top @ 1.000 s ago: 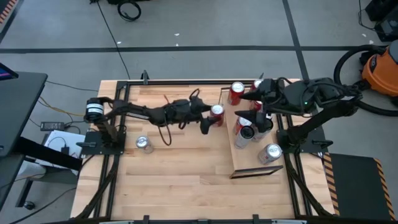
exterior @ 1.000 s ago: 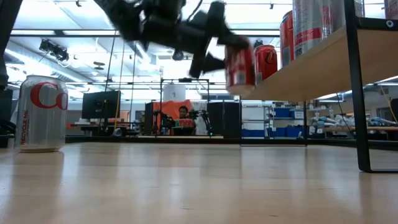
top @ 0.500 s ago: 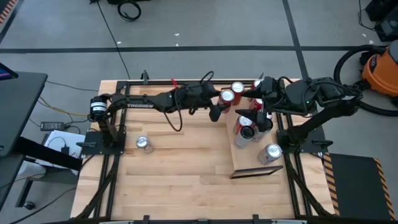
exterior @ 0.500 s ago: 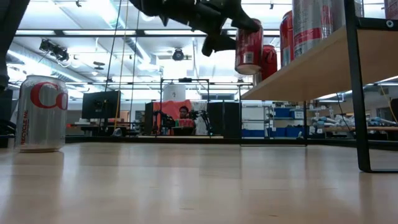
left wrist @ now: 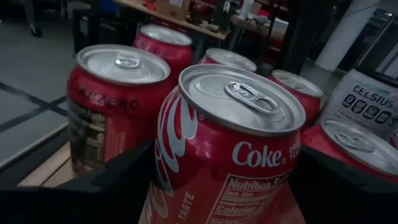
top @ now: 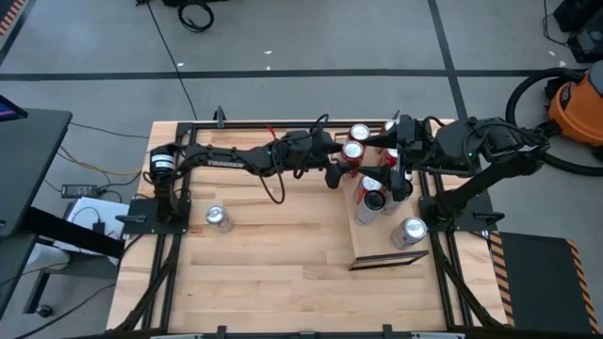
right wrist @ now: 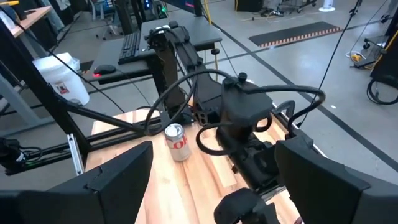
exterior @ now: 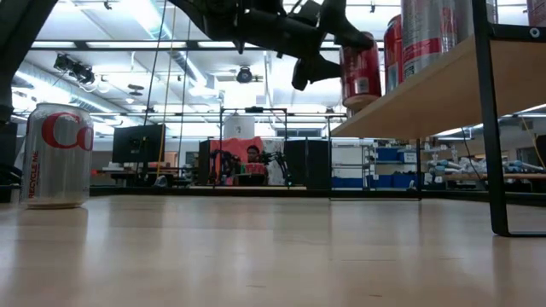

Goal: Place canned beverage on shelf
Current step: Put the red white soda can on the shelf aligned with the other red white soda can

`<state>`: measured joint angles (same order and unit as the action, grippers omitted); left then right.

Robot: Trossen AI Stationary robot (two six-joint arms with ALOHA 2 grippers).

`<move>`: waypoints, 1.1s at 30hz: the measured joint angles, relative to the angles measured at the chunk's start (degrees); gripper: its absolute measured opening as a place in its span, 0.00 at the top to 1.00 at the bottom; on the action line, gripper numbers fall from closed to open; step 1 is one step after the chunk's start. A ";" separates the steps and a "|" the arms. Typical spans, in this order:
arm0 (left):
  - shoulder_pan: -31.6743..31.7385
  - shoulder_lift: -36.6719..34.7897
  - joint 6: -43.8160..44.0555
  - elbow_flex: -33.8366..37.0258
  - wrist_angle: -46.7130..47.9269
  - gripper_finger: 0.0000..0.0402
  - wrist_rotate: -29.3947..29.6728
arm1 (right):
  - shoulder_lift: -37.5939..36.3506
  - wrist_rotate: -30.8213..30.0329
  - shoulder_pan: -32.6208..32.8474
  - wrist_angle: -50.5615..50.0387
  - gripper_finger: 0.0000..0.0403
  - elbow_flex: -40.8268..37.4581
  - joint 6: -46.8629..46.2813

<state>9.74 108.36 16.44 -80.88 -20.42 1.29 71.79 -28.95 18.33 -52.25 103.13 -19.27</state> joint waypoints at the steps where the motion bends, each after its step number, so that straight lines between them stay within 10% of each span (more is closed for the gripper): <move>1: -0.28 0.18 -0.34 -0.02 -0.63 0.19 0.48 | 0.00 0.00 0.00 0.00 0.14 0.00 0.08; 33: -3.57 3.07 -4.14 -0.04 -2.97 0.09 6.67 | 0.00 0.48 0.02 0.31 0.14 0.00 5.80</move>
<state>6.17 111.44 12.30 -80.93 -23.39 7.96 71.79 -28.47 18.35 -51.94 103.13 -13.47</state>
